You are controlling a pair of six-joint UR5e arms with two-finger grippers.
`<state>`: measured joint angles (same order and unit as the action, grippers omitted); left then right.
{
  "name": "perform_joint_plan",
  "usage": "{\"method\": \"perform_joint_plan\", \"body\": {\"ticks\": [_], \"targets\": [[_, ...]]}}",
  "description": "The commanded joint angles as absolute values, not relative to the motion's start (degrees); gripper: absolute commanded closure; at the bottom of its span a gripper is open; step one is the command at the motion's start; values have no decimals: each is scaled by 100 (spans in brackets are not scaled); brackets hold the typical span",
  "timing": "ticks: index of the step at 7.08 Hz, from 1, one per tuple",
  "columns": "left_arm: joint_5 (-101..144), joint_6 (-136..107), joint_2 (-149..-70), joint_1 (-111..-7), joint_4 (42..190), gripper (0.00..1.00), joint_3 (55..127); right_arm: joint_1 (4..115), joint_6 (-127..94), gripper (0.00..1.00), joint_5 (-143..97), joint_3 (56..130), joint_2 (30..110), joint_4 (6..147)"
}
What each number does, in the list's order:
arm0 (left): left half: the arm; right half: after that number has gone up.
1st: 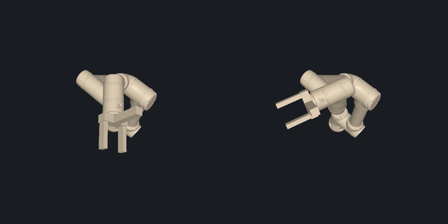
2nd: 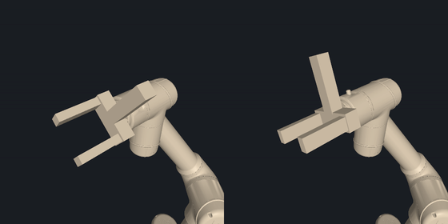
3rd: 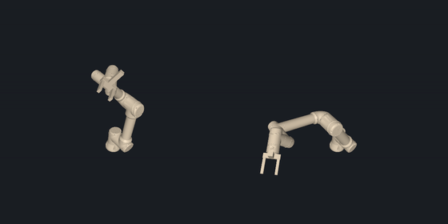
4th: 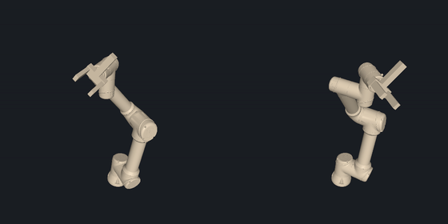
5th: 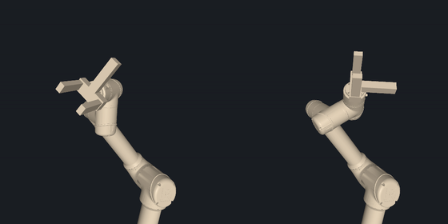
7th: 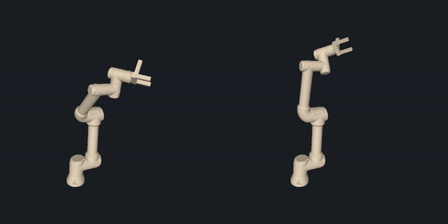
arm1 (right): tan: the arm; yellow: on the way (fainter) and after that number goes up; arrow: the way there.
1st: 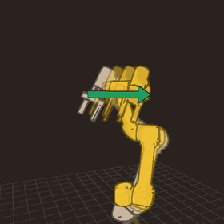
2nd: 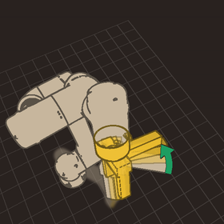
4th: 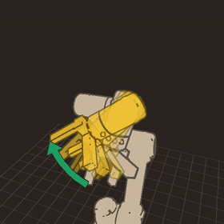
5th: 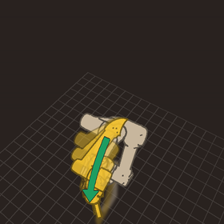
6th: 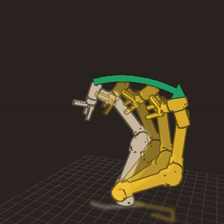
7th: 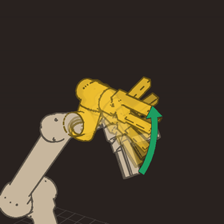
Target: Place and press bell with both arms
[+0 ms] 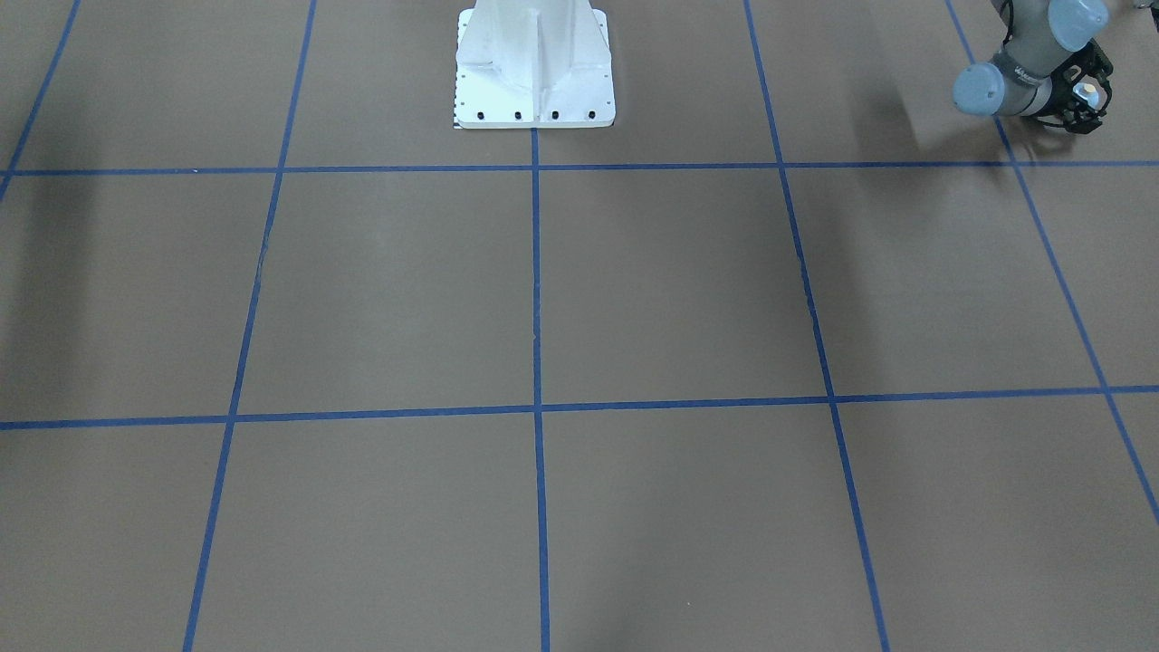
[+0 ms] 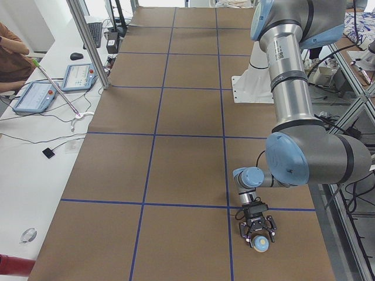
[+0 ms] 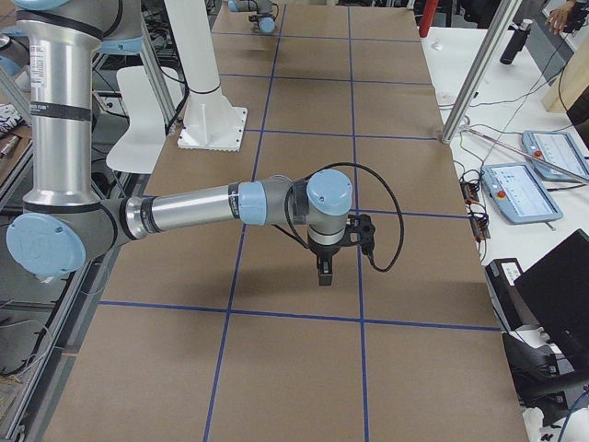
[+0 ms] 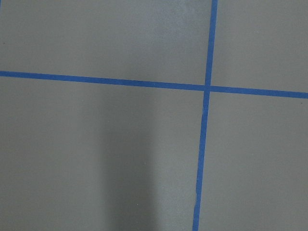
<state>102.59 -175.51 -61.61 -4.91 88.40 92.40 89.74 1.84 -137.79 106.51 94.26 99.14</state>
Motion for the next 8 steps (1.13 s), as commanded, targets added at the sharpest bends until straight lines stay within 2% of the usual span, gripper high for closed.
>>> {"method": "perform_joint_plan", "body": {"ticks": [1,3,4,5,6,8], "targets": [[10274,-17552,-6161,-353,9025,1,9202,8974,185,0,-13781,10679,9422,9914],[10432,-17560,-6152,-151,9105,2,9202,8982,185,0,-13781,10679,9422,9914],[10441,-17648,-6152,-89,9097,18,9193,8974,185,0,-13781,10687,9413,9914],[10502,-17701,-6161,43,9088,63,9193,8982,185,0,-13773,10705,9422,9914],[10512,-17840,-6144,340,9079,100,9193,8974,185,0,-13772,10696,9422,9914],[10520,-17860,-5829,431,9358,100,9202,8982,185,0,-13781,10705,9422,9914]]}}
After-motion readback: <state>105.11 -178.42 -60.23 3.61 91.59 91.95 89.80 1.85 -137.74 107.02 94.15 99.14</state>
